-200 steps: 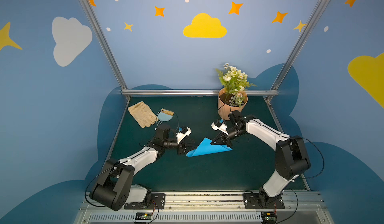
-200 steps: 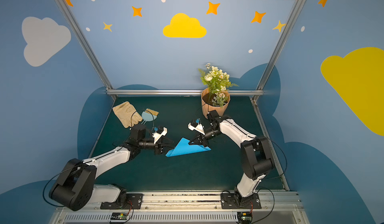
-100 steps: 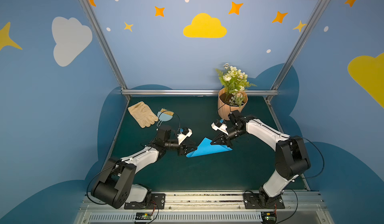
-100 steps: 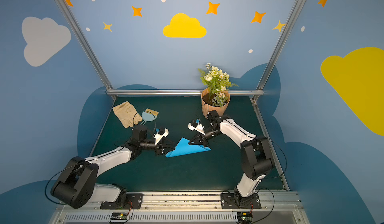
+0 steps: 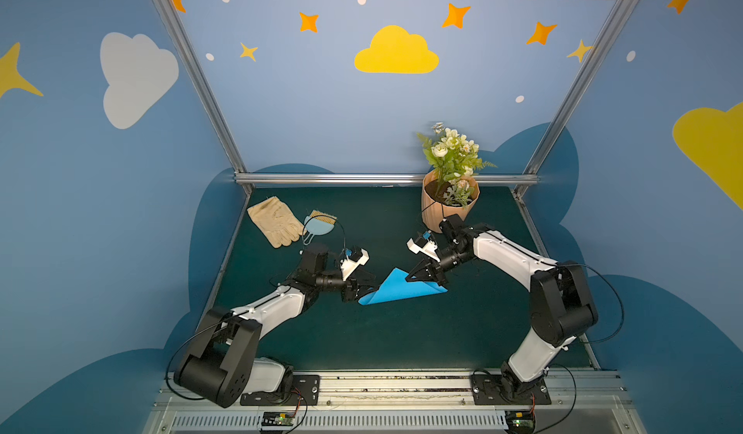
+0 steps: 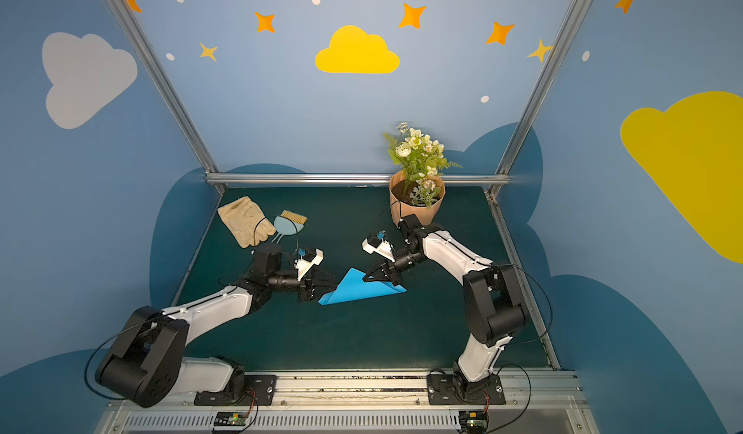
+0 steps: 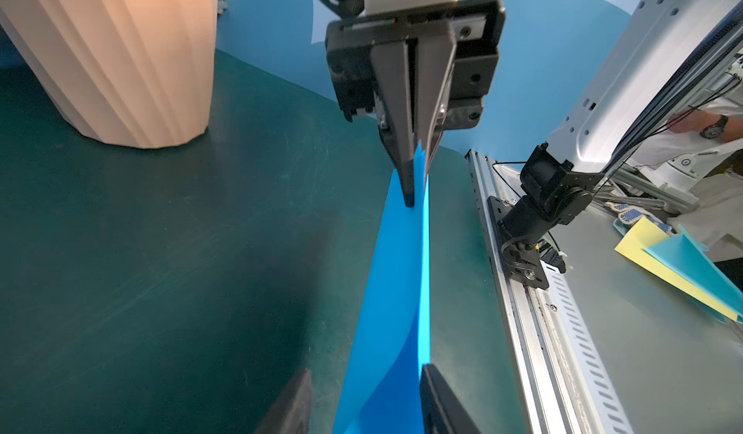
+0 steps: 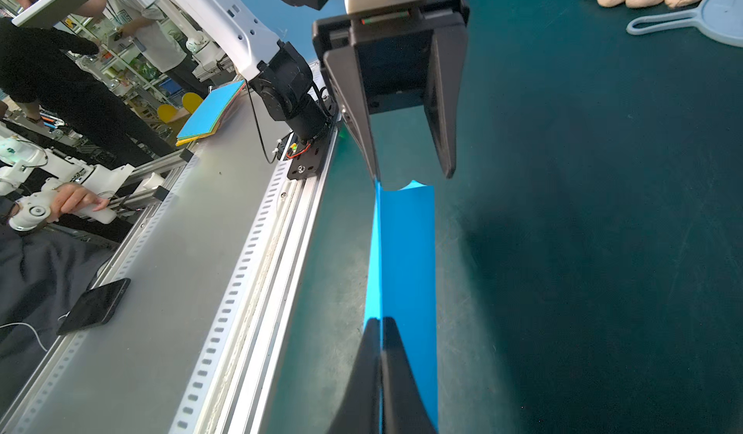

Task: Fold the square paper diagonally
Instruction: Fold the paper at the center of the board.

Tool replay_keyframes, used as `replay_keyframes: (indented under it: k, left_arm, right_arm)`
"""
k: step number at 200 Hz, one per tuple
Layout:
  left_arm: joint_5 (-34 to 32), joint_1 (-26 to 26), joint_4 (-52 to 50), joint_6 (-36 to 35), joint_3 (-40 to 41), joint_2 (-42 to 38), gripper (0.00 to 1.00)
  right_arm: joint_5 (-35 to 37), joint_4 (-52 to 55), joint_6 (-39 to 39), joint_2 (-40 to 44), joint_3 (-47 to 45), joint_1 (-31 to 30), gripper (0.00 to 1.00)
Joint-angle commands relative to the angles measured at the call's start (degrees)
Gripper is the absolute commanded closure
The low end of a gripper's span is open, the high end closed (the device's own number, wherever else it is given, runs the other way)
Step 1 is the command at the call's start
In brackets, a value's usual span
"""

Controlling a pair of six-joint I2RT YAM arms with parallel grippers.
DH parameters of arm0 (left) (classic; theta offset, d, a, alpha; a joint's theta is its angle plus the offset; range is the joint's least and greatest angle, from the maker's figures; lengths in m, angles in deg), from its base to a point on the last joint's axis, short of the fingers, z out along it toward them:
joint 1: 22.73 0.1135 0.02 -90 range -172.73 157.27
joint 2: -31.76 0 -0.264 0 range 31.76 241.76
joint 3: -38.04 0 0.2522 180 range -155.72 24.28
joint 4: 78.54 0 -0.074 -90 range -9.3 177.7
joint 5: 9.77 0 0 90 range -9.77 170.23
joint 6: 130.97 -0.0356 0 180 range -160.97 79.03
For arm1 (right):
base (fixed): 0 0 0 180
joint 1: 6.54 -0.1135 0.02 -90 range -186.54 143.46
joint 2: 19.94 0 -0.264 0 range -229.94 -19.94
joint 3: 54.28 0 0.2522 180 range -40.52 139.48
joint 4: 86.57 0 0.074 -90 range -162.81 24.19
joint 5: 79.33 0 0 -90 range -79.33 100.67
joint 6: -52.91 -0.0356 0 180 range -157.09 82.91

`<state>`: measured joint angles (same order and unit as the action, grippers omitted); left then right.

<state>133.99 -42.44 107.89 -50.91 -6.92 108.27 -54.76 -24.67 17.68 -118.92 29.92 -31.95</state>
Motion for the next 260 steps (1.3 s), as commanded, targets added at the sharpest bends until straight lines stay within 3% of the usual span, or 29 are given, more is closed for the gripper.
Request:
replay_keyframes:
  k: [1, 124, 154, 192, 260]
  left_arm:
    - [0.5, 0.2, -0.2, -0.1, 0.3, -2.6, 0.53]
    - [-1.0, -3.3, 0.7, 1.3, -2.8, 6.0, 0.67]
    - [-1.0, -2.9, 0.6, 1.2, -2.5, 6.4, 0.66]
    - [-1.0, -1.4, -2.3, 1.4, -1.7, 4.7, 0.61]
    - [-10.7, -0.5, -0.3, 3.2, 6.9, -6.5, 0.5]
  right_arm:
    - [0.2, -1.1, -1.2, -0.2, 0.2, 0.1, 1.0]
    - [0.8, -5.1, -4.1, -1.8, 0.1, -0.9, 1.0]
    - [1.3, -7.8, -5.5, -2.9, -0.6, -1.3, 1.0]
    - [1.8, -19.0, -10.7, -2.7, -4.6, -2.1, 1.0]
    - [3.4, -35.5, -16.4, -2.4, -11.0, -3.2, 1.0]
